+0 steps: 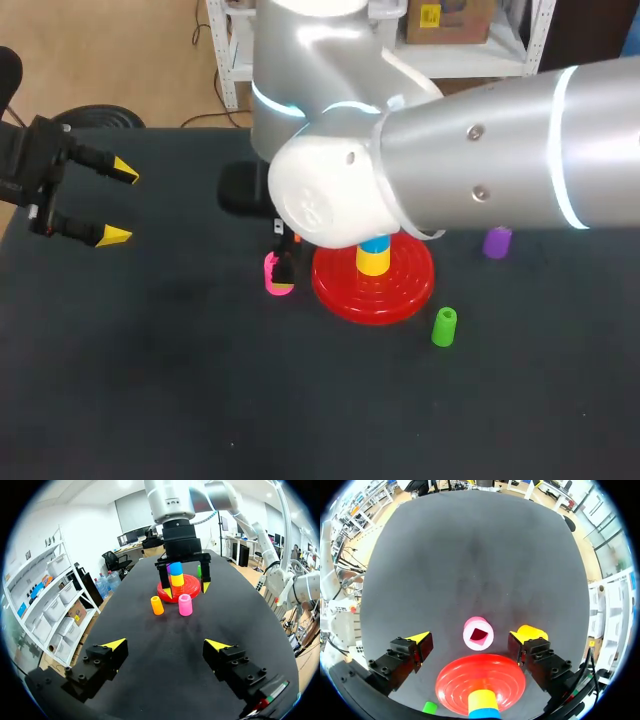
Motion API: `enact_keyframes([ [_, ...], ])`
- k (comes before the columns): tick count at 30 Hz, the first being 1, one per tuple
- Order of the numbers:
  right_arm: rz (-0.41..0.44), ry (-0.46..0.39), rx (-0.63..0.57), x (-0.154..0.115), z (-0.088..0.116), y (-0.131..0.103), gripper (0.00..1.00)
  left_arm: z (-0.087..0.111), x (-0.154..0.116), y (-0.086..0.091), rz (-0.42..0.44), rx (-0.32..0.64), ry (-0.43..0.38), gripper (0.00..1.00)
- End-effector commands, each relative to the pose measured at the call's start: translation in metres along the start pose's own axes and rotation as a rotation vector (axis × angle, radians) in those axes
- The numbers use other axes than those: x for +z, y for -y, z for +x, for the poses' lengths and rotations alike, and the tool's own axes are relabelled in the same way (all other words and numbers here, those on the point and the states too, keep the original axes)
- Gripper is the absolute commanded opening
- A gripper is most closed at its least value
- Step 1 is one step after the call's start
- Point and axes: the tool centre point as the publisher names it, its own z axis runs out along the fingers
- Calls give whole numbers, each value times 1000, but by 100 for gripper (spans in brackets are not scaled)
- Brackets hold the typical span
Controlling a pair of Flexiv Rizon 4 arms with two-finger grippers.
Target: Pick up and stack the cylinders on the red base in this order: pink,purple,orange,green
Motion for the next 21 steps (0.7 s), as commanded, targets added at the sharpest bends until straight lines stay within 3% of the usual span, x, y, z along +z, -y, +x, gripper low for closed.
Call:
enact_keyframes([
  [1, -1, 6, -9, 4, -1, 3, 100, 1, 0, 1, -2, 2, 2, 100],
  [21, -39, -14, -39, 18, -4, 0, 100, 1, 0, 1, -2, 2, 2, 100],
])
